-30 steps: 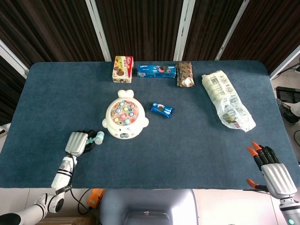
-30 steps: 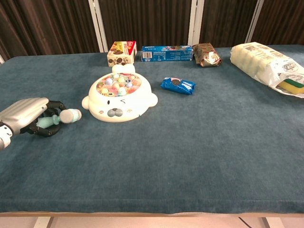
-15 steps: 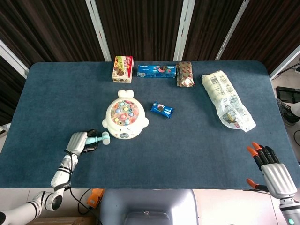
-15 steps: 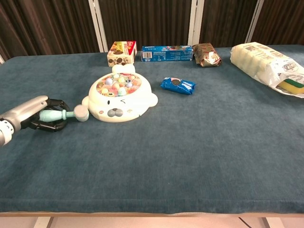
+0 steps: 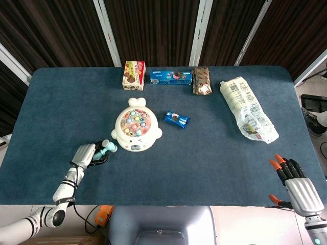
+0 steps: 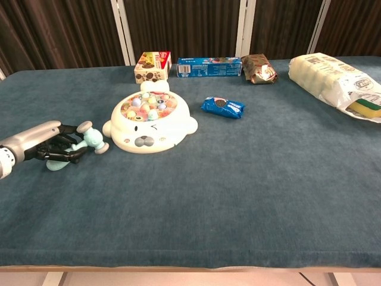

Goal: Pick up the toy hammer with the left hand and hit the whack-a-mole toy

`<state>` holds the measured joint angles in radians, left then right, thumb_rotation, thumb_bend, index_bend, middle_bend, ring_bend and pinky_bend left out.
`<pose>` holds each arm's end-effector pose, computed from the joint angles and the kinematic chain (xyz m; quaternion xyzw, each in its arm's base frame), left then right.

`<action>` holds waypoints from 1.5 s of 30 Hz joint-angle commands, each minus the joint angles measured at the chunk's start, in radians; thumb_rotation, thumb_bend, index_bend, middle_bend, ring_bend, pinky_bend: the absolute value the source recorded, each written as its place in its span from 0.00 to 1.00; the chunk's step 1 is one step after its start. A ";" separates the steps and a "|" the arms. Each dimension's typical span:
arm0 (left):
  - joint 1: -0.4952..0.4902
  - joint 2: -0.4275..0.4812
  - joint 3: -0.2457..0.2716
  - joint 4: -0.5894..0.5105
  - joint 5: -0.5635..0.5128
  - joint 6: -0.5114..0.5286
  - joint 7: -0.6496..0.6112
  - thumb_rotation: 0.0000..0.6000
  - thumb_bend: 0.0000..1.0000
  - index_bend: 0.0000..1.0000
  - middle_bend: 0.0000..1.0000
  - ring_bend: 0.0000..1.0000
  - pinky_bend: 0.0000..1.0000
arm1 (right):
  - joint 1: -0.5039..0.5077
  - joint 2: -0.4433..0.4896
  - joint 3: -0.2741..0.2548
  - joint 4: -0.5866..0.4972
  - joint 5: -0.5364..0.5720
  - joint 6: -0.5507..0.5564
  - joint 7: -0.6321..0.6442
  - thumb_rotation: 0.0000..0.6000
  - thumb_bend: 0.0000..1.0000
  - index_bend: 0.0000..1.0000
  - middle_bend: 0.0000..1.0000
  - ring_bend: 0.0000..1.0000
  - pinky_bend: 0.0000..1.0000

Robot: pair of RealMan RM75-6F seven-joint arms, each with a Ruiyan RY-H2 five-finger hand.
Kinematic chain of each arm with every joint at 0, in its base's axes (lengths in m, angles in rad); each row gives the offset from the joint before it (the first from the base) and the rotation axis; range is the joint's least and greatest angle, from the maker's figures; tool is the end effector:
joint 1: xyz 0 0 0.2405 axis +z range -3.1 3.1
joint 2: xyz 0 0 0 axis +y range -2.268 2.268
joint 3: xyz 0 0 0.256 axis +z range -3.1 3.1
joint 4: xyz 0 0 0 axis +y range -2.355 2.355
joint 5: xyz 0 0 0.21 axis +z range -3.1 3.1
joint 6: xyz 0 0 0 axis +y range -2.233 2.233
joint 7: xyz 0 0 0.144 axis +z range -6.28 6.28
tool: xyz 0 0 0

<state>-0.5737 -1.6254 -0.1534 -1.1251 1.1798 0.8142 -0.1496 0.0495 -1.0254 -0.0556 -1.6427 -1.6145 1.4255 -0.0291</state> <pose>-0.2718 0.3371 -0.0260 -0.6344 -0.5548 -0.3371 0.4196 -0.3157 -0.1452 0.1586 0.6654 -0.3936 0.3188 0.5483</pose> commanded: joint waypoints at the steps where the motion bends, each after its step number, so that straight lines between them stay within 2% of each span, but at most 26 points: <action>1: 0.004 -0.013 0.005 0.017 0.022 0.036 0.013 0.57 0.40 0.32 0.32 0.26 0.23 | -0.001 0.001 0.000 0.001 0.000 0.002 0.002 1.00 0.32 0.00 0.00 0.00 0.00; 7: 0.019 -0.036 0.020 0.047 0.082 0.131 0.044 0.57 0.40 0.32 0.32 0.24 0.21 | 0.001 0.000 0.000 0.001 0.000 -0.001 0.001 1.00 0.32 0.00 0.00 0.00 0.00; 12: 0.023 -0.050 0.021 0.071 0.101 0.169 0.064 0.56 0.40 0.31 0.31 0.22 0.19 | -0.001 0.000 -0.001 0.000 -0.002 0.002 0.000 1.00 0.32 0.00 0.00 0.00 0.00; 24: 0.027 -0.050 0.020 0.079 0.117 0.188 0.054 0.57 0.40 0.31 0.30 0.21 0.18 | 0.000 0.000 0.000 -0.001 0.001 -0.001 -0.001 1.00 0.32 0.00 0.00 0.00 0.00; 31: 0.048 -0.018 0.028 0.042 0.165 0.263 0.038 0.57 0.40 0.30 0.30 0.20 0.17 | 0.002 -0.001 0.001 -0.001 0.005 -0.005 -0.006 1.00 0.32 0.00 0.00 0.00 0.00; 34: 0.069 0.026 0.039 -0.006 0.195 0.313 0.037 0.57 0.40 0.27 0.25 0.18 0.17 | 0.002 -0.001 0.001 -0.003 0.003 -0.005 -0.006 1.00 0.32 0.00 0.00 0.00 0.00; 35: 0.085 0.058 0.049 -0.039 0.217 0.348 0.036 0.57 0.39 0.24 0.20 0.15 0.17 | 0.001 0.000 0.001 -0.003 0.003 -0.002 -0.004 1.00 0.32 0.00 0.00 0.00 0.00; 37: 0.125 0.125 0.077 -0.107 0.262 0.420 0.036 0.65 0.39 0.16 0.10 0.07 0.17 | -0.002 0.001 0.002 -0.002 0.002 0.004 -0.002 1.00 0.32 0.00 0.00 0.00 0.00; 38: 0.162 0.185 0.113 -0.167 0.305 0.475 0.036 0.77 0.40 0.11 0.04 0.03 0.15 | -0.003 0.002 0.003 0.000 0.004 0.008 -0.003 1.00 0.32 0.00 0.00 0.00 0.00; 39: 0.195 0.231 0.144 -0.213 0.340 0.523 0.034 0.89 0.40 0.07 0.01 0.00 0.13 | -0.004 0.001 0.005 0.001 0.006 0.010 -0.005 1.00 0.32 0.00 0.00 0.00 0.00; 41: 0.282 0.307 0.213 -0.274 0.414 0.653 0.050 0.99 0.41 0.04 0.00 0.00 0.10 | -0.006 -0.001 0.007 0.000 0.011 0.011 -0.009 1.00 0.32 0.00 0.00 0.00 0.00; 43: 0.344 0.324 0.248 -0.275 0.443 0.734 0.067 1.00 0.41 0.04 0.00 0.00 0.07 | -0.006 -0.003 0.007 0.000 0.010 0.012 -0.013 1.00 0.32 0.00 0.00 0.00 0.00; 45: 0.362 0.322 0.255 -0.268 0.451 0.759 0.071 1.00 0.41 0.04 0.00 0.00 0.04 | -0.006 -0.004 0.006 0.000 0.010 0.012 -0.015 1.00 0.32 0.00 0.00 0.00 0.00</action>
<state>-0.3002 -1.3649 0.0345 -1.3493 1.5600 1.4701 -0.0972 0.0432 -1.0294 -0.0491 -1.6431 -1.6045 1.4371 -0.0434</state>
